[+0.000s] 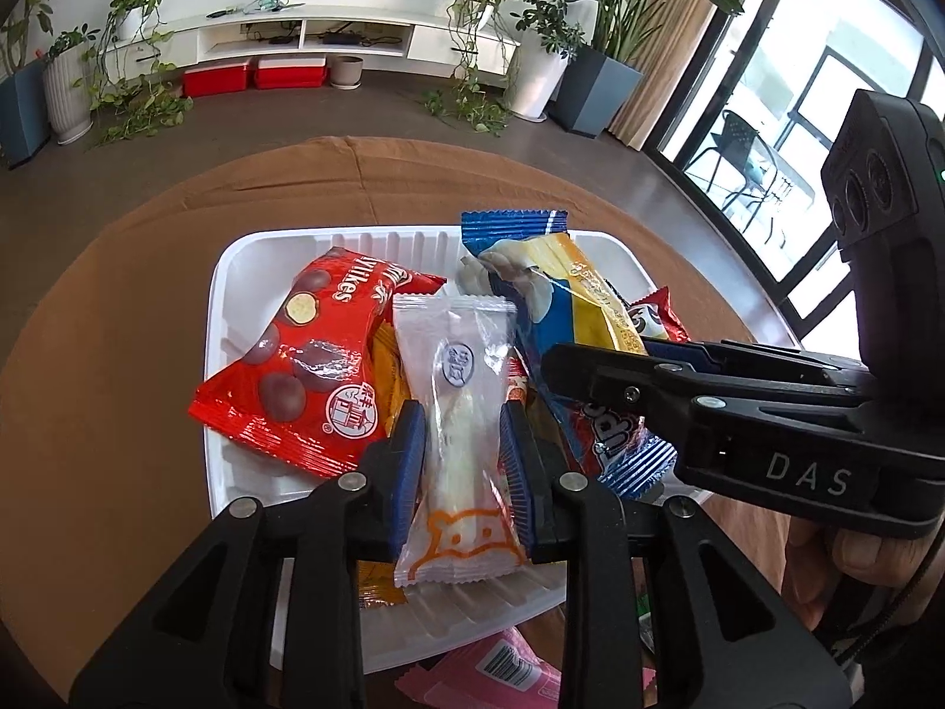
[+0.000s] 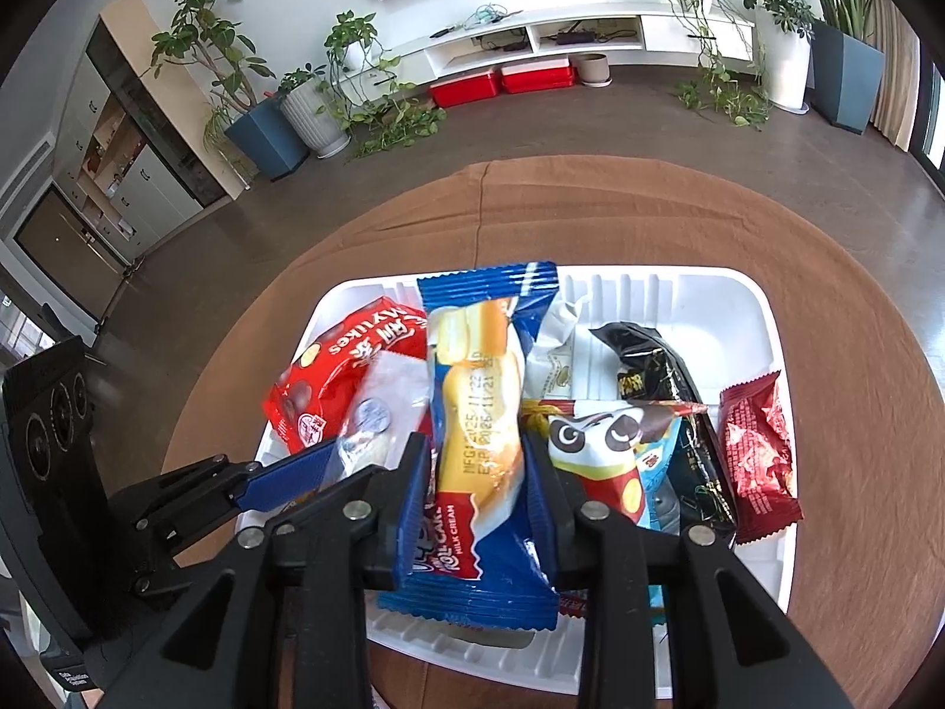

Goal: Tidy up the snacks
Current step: 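Lower both bars into the tray and open both tools to release them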

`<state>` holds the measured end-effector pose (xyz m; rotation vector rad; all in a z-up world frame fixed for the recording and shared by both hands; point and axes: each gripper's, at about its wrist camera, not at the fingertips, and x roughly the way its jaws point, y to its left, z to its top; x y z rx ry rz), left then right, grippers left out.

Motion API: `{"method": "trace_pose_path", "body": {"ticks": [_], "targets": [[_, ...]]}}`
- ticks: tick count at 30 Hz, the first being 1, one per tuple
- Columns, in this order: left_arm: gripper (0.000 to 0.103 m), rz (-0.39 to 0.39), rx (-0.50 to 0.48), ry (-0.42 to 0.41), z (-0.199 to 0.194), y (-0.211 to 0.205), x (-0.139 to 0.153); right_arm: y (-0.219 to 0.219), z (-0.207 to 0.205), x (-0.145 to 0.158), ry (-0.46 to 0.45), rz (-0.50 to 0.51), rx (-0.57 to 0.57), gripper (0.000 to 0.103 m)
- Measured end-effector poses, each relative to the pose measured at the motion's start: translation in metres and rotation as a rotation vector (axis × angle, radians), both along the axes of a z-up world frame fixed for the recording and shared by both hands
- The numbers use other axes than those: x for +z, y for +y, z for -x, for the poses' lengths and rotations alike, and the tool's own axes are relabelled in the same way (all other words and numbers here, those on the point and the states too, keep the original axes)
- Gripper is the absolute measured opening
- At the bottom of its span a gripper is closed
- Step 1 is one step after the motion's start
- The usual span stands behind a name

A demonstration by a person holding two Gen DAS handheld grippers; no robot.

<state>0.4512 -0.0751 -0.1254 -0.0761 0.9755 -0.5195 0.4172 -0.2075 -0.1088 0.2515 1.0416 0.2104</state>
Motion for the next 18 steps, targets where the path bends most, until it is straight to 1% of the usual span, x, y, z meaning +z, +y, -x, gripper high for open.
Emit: {"method": "trace_pose_path", "body": {"ticks": [7, 9, 10, 11, 12, 13, 14, 18], "targets": [[0.026, 0.006, 0.007, -0.010, 0.002, 0.003, 0.003, -0.001, 0.007, 0.005, -0.020, -0.003, 0.006, 0.043], [0.039, 0.007, 0.008, -0.018, 0.006, 0.002, 0.006, -0.001, 0.009, 0.008, -0.027, -0.005, 0.008, 0.046], [0.052, 0.009, 0.008, -0.024, 0.008, 0.002, 0.008, -0.001, 0.011, 0.009, -0.032, -0.006, 0.010, 0.048], [0.055, 0.003, 0.012, -0.034, 0.010, 0.002, 0.010, -0.001, 0.014, 0.011, -0.038, -0.005, 0.010, 0.048], [0.058, 0.002, 0.012, -0.040, 0.012, 0.002, 0.012, 0.000, 0.016, 0.014, -0.045, -0.002, 0.008, 0.052], [0.062, 0.006, 0.008, -0.044, 0.014, 0.001, 0.014, -0.001, 0.018, 0.017, -0.054, 0.002, 0.003, 0.058], [0.067, 0.005, 0.007, -0.050, 0.017, 0.000, 0.016, -0.002, 0.021, 0.021, -0.065, -0.004, -0.001, 0.060], [0.083, 0.004, 0.018, -0.087, 0.031, 0.001, 0.028, -0.006, 0.034, 0.038, -0.107, -0.008, 0.000, 0.064]]}}
